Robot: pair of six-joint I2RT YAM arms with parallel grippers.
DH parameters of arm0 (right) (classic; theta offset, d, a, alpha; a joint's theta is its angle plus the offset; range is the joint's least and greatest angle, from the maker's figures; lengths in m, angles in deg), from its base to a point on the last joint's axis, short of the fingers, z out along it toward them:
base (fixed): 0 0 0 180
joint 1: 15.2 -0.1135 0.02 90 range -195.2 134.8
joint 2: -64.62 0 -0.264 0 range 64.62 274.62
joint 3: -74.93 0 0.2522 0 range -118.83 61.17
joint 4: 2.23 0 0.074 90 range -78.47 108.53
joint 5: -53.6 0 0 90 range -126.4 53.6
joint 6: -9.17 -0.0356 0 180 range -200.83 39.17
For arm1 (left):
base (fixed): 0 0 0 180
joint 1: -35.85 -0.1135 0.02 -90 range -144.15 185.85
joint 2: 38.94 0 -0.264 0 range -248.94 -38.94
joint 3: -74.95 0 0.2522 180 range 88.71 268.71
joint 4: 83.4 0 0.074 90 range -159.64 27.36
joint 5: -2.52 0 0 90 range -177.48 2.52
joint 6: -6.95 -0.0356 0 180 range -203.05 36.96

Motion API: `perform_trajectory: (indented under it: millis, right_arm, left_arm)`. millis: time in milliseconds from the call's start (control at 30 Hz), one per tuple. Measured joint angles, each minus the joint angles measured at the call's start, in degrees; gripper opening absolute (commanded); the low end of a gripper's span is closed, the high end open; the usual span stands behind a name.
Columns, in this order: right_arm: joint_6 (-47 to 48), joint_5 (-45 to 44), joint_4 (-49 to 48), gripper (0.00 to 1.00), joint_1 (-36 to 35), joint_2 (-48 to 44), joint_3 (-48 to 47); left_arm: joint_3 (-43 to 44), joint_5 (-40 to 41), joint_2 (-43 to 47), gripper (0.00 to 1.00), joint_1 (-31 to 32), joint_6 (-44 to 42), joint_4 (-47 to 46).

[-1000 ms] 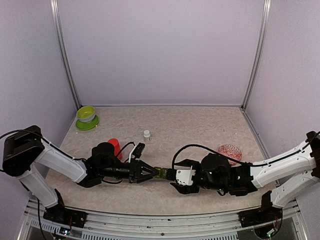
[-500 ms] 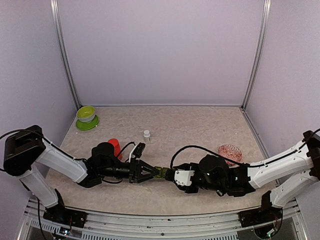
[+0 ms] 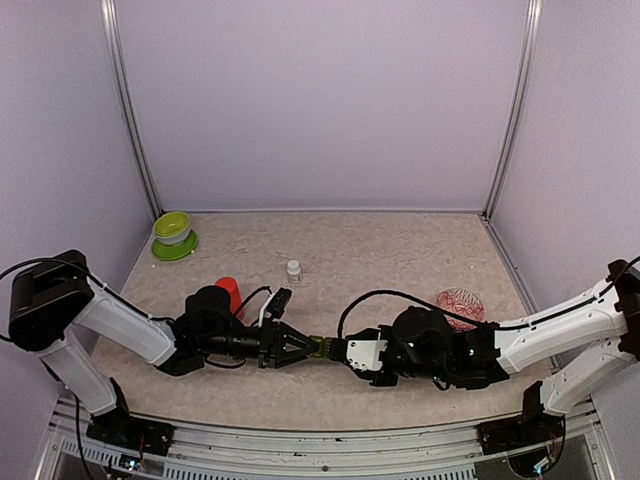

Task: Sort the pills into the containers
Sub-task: Open the lid of the pill container.

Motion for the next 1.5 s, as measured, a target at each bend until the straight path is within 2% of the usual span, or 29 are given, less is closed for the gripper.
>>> perform_trajectory:
  millis: [100,500,1100,1500]
  right_arm:
    - [-0.79,1.01,1.66,0.31,0.09,0.0,-0.46]
    - [-3.8,3.45,4.2,0.63,0.15,0.0,-1.2]
    - [-6.29,3.13,6.8,0.75,0.37,-2.14,-2.14]
    - [-8.76,-0.15,9.03,0.77,1.09,-3.96,-3.06]
  left_arm:
    - [0.07,-0.04,0.02,0.29,0.0,-0.26,0.98]
    - [0.17,0.79,0.09,0.29,0.61,-1.66,3.56]
    - [0.15,1.79,0.09,0.29,0.59,-2.43,4.2]
    - [0.15,1.81,0.07,0.29,0.59,-2.43,4.11]
